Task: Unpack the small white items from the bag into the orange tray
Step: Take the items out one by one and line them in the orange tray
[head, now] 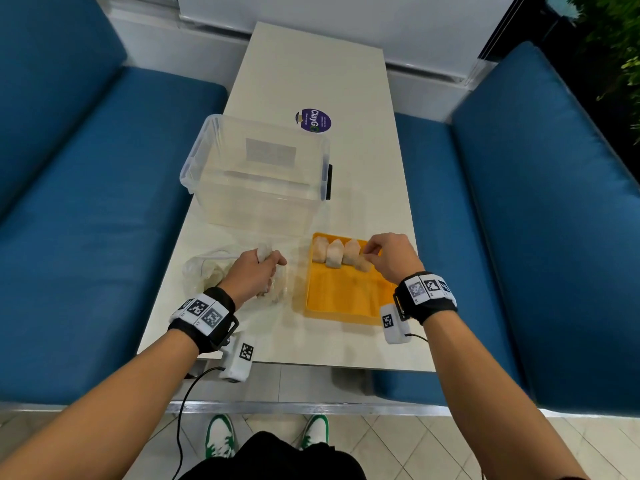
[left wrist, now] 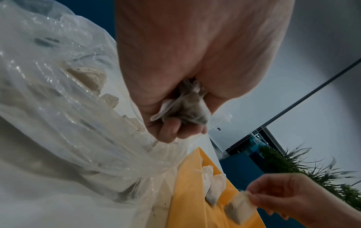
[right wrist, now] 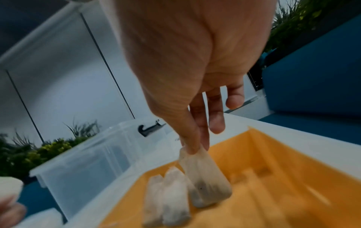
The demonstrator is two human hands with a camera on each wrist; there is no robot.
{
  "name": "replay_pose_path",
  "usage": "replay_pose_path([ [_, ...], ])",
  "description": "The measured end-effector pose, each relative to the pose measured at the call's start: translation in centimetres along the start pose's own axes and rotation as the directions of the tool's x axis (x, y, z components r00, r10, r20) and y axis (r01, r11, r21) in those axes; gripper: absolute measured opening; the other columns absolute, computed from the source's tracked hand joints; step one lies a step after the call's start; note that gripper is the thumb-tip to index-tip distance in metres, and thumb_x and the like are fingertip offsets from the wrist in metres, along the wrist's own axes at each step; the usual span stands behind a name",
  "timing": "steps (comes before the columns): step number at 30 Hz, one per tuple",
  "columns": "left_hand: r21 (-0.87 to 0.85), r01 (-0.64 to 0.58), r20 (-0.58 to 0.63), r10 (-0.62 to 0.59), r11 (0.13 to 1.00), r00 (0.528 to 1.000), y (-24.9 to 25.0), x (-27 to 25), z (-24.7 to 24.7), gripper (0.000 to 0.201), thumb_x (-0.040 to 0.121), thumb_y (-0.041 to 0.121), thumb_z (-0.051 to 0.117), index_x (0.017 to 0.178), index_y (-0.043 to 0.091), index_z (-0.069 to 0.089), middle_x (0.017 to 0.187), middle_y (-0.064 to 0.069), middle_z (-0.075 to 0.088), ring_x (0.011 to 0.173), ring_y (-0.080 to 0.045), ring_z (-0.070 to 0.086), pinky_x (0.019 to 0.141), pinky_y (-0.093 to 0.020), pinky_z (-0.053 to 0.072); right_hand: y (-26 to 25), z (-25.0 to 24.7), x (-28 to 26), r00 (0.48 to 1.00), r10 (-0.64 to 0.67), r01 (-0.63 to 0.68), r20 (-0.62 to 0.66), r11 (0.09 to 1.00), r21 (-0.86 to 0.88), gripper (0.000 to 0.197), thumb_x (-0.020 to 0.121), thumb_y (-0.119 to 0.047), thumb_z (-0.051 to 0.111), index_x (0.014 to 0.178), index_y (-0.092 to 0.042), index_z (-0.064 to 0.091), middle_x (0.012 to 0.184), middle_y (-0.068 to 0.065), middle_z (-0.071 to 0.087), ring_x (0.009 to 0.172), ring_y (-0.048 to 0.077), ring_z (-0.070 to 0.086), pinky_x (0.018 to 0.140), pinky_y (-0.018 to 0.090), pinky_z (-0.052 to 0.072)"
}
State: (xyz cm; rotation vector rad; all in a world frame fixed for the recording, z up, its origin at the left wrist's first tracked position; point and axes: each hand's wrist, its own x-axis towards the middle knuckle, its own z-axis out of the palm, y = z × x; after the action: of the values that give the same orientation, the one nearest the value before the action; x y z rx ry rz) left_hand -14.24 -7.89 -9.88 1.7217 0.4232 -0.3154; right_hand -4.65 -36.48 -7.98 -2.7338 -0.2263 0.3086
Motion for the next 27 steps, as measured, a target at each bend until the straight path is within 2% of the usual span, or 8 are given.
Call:
replay_pose_path([
  [5, 0.012, 0.008, -0.001, -0.008, 1.0, 1.0, -0.3, 0.2, 0.0, 0.029, 0.106, 0.028, 0.049, 0.095, 0.013, 0.071, 0.067, -0.001, 0.05, 0.051, -0.017, 0.048, 0.051, -0.026, 0.038, 1.3, 0.8, 0.6, 0.997, 0.069, -0.066, 0.025, 0.991, -0.12, 0.018, 0.089, -0.015, 0.065, 0.081, -0.031, 0.068, 0.091, -0.001, 0.07, 0.084, 0.021, 0.065, 0.083, 0.04, 0.059],
  [10, 0.03, 0.009, -0.016, -0.009, 0.999, 1.0, -0.4, 0.3, -0.2, 0.028, 0.105, 0.028, 0.051, 0.092, 0.016, 0.072, 0.07, -0.002, 0.051, 0.057, -0.019, 0.05, 0.051, -0.026, 0.039, 1.3, 1.0, 1.3, 0.998, 0.054, -0.057, -0.022, 0.982, -0.181, 0.014, 0.093, -0.018, 0.06, 0.088, -0.025, 0.072, 0.091, 0.0, 0.071, 0.09, 0.023, 0.062, 0.092, 0.045, 0.051],
  [13, 0.056, 0.007, -0.024, -0.006, 0.998, 1.0, -0.4, 0.3, -0.4, 0.027, 0.104, 0.028, 0.051, 0.09, 0.018, 0.073, 0.071, -0.003, 0.052, 0.06, -0.02, 0.05, 0.053, -0.027, 0.039, 1.5, 1.1, 1.7, 0.998, 0.034, -0.045, -0.057, 0.978, -0.203, 0.015, 0.094, -0.02, 0.06, 0.089, -0.026, 0.072, 0.091, -0.001, 0.07, 0.092, 0.023, 0.061, 0.092, 0.043, 0.049],
  [16, 0.065, 0.012, -0.024, -0.011, 0.998, 1.0, -0.4, 0.4, -0.4, 0.027, 0.104, 0.029, 0.051, 0.09, 0.019, 0.073, 0.073, -0.005, 0.052, 0.062, -0.022, 0.051, 0.055, -0.028, 0.039, 1.6, 1.3, 2.0, 0.994, 0.001, -0.032, -0.109, 0.96, -0.277, 0.016, 0.095, -0.022, 0.059, 0.089, -0.027, 0.073, 0.093, -0.001, 0.067, 0.095, 0.024, 0.056, 0.086, 0.038, 0.042],
  [19, 0.067, 0.018, -0.021, -0.016, 0.998, 1.0, -0.5, 0.6, -0.4, 0.028, 0.104, 0.032, 0.052, 0.09, 0.02, 0.074, 0.074, -0.005, 0.052, 0.062, -0.023, 0.05, 0.057, -0.029, 0.039, 1.7, 1.4, 2.2, 0.987, 0.005, -0.052, -0.158, 0.955, -0.292, 0.017, 0.096, -0.023, 0.058, 0.092, -0.027, 0.075, 0.094, -0.001, 0.069, 0.094, 0.023, 0.055, 0.083, 0.039, 0.039],
  [27, 0.062, 0.018, -0.019, -0.017, 0.998, 1.0, -0.4, 0.8, -0.6, 0.029, 0.105, 0.032, 0.051, 0.091, 0.021, 0.074, 0.075, 0.0, 0.055, 0.065, -0.02, 0.051, 0.059, -0.029, 0.039, 1.6, 1.5, 2.9, 0.989, 0.045, -0.078, -0.144, 0.97, -0.23, 0.017, 0.098, -0.025, 0.059, 0.096, -0.025, 0.075, 0.094, 0.001, 0.071, 0.096, 0.022, 0.058, 0.091, 0.039, 0.043],
])
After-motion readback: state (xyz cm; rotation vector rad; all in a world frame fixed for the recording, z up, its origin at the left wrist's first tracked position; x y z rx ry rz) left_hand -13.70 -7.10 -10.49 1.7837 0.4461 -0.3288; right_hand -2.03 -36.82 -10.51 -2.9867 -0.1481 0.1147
